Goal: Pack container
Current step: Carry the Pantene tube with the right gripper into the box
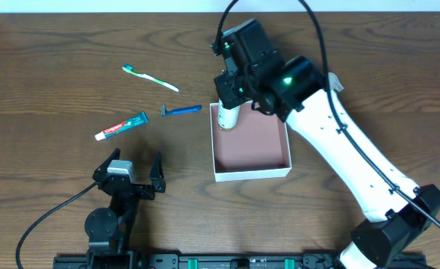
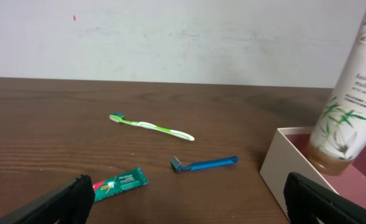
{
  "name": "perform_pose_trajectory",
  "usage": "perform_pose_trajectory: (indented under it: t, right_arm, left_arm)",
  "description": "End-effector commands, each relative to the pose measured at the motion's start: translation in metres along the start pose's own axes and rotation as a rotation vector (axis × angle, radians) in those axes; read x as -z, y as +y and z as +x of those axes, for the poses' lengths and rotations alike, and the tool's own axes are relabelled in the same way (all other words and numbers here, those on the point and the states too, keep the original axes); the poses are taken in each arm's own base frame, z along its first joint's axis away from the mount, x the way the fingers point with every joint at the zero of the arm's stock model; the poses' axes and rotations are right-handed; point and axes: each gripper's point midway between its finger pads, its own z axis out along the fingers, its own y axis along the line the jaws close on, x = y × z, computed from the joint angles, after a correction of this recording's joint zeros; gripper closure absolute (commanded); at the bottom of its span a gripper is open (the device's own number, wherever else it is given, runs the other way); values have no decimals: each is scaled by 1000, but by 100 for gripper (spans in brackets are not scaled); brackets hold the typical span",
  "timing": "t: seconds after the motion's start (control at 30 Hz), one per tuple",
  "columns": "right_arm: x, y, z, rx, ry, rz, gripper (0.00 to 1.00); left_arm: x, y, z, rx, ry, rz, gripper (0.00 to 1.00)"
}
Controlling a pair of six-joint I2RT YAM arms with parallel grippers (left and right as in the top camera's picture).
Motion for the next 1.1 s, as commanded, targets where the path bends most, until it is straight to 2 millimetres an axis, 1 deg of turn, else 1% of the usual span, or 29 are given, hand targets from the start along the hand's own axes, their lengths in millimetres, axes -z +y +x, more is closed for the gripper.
perform_pose_trajectory:
  t: [0.0,0.13,0.3,0.63,0.87,1.0,1.03,1.07]
  right_arm:
    - [-3,-3,-4,-47,-38,94,99]
    - [-12,-1,-1,-72,-61,150,99]
    - [-28,4,6,-97,-76,164,98]
    - [-58,1,27,-148,-66,167,99]
    - [-69,0,34,-173,-69,165,99]
    - [-71,-1,37,-183,-65,168,99]
    - [-71,-1,37,-183,-65,167,98]
    - [-71,-1,37,-184,-66,167,91]
  left_arm:
    - [-1,1,17,-4,51,4,2]
    - [-1,1,17,-4,51,4,2]
    - [-1,1,17,-4,51,4,2]
    - [-1,1,17,-4,51,4,2]
    - [-1,1,17,-4,51,4,2]
    - [-1,1,17,-4,51,4,2]
    - [-1,1,17,-4,51,4,2]
    - [-1,1,17,-4,51,4,2]
